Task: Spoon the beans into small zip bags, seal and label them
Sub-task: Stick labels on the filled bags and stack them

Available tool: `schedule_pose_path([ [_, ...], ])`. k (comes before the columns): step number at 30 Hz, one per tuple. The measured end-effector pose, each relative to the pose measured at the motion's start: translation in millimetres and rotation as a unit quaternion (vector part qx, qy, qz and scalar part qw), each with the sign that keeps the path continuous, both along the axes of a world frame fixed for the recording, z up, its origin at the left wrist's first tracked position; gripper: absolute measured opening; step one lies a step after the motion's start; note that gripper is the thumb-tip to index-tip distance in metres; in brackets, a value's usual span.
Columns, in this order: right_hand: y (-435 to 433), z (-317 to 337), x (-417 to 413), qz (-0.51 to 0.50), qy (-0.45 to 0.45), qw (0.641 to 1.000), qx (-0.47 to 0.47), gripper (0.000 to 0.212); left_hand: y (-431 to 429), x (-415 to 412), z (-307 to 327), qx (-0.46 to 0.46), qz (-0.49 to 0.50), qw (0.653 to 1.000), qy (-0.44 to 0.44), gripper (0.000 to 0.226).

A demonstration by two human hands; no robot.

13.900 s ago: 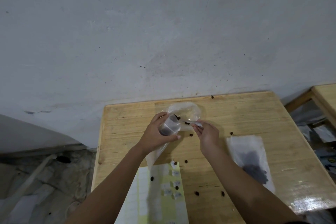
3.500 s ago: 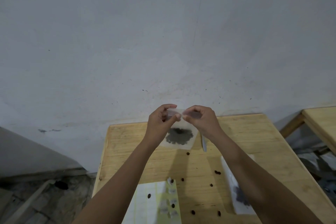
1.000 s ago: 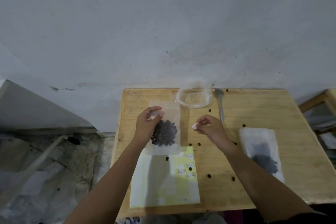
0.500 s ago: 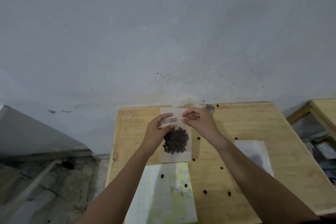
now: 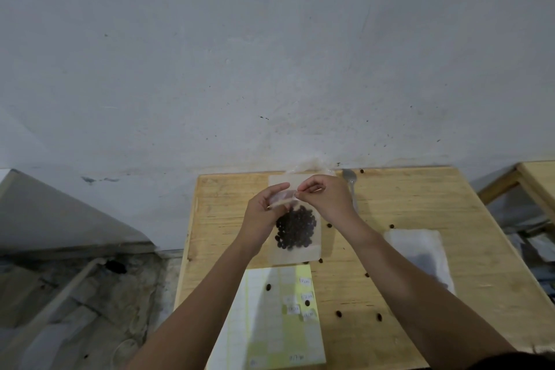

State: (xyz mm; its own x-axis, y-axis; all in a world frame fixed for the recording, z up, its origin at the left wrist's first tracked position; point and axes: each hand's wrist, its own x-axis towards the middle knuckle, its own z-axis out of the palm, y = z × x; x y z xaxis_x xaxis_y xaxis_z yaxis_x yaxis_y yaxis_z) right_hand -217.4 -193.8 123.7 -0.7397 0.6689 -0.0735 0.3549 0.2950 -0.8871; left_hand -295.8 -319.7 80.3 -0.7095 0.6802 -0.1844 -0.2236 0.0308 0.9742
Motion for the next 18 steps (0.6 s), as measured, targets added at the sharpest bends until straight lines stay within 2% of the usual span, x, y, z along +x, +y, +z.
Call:
schedule_pose_path([
  [14,-6,2,-9,-0.011,-0.006,0.999,0.039,0.008,0,3,8,0.0,0.017,1.0,0.011,0.038],
  [18,-6,-1,-11,-0.017,-0.034,0.998,0.05,0.021,-4,4,9,0.01,0.017,1.0,-0.005,0.037],
])
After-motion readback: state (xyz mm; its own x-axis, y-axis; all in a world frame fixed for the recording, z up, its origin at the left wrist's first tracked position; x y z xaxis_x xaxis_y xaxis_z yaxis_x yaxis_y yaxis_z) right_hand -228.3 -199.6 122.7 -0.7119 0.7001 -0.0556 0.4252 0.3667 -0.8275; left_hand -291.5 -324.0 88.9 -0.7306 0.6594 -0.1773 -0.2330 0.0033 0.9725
